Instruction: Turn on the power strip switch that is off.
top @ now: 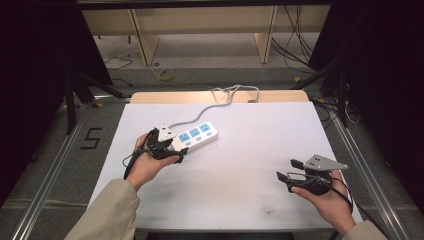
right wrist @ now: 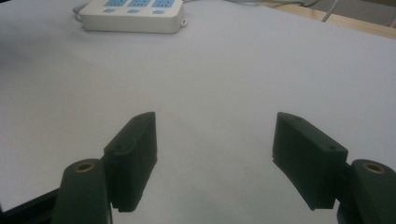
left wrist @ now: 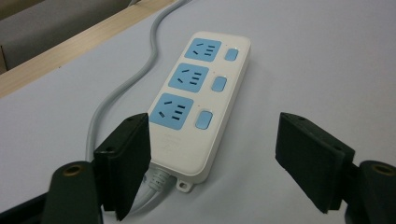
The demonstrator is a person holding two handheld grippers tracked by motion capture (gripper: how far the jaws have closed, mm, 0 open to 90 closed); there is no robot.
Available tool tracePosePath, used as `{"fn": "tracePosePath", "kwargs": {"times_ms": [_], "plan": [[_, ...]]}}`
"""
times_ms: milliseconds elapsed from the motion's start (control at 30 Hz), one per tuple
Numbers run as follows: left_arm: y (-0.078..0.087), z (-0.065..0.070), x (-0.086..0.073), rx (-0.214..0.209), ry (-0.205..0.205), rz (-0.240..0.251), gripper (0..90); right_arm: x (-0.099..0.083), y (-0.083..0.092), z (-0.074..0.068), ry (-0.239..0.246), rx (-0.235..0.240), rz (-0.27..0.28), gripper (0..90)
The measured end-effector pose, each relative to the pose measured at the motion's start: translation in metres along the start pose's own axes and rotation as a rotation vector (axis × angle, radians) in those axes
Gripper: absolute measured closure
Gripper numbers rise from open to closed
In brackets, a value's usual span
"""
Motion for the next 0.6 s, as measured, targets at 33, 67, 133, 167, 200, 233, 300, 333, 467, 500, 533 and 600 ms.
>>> {"fn": "tracePosePath", "kwargs": {"times_ms": [33,67,133,167,200,233,300,333,467,500,533,600], "plan": [[0.001,0.000,-0.001,-0.004,0.003,0.000,25.6,0.000,0.000,0.000,0.001,0.000,0.000,31.3],[0.002,0.001,-0.002,-0.009,0.003,-0.004,25.2,0.000,0.000,0.000,0.002,0.001,0.000,31.3],[0.004,0.003,-0.004,-0.020,-0.004,-0.003,25.1,-0.001,-0.001,0.000,0.000,0.001,-0.002,31.3],[0.005,0.004,-0.004,-0.027,-0.003,-0.003,25.2,0.000,-0.001,0.000,0.000,0.002,-0.002,31.3],[0.006,0.005,-0.005,-0.036,-0.001,-0.002,25.1,0.000,-0.001,0.000,0.001,0.001,-0.001,31.2],[0.007,0.006,-0.006,-0.044,0.001,0.002,25.1,0.000,0.000,0.000,0.001,0.000,-0.001,31.2],[0.010,0.007,-0.007,-0.050,-0.001,0.005,25.1,-0.001,0.000,0.000,0.000,-0.001,-0.002,31.2],[0.011,0.007,-0.007,-0.050,-0.001,0.007,25.2,-0.001,0.000,0.001,0.000,-0.001,-0.002,31.1],[0.015,0.007,-0.009,-0.050,0.004,0.016,24.9,-0.002,-0.001,0.001,-0.001,0.003,-0.007,30.9],[0.017,0.007,-0.010,-0.051,0.001,0.010,24.8,-0.002,-0.001,0.001,-0.002,0.004,-0.007,30.9],[0.018,0.008,-0.011,-0.054,0.004,0.014,24.7,-0.002,-0.001,0.001,-0.002,0.004,-0.007,30.9],[0.020,0.009,-0.013,-0.058,0.007,0.014,24.3,-0.002,-0.001,0.000,-0.003,0.006,-0.009,30.9]]}}
Point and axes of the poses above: each handheld gripper's, and its own axes: y roughly backward along the jaws, x roughly out of its top, z roughly to its right, the point moved 8 cm from there along -y, roughly forward along the jaws, and after that the axes turned 3 degrees about z, right-handed, at the moved point
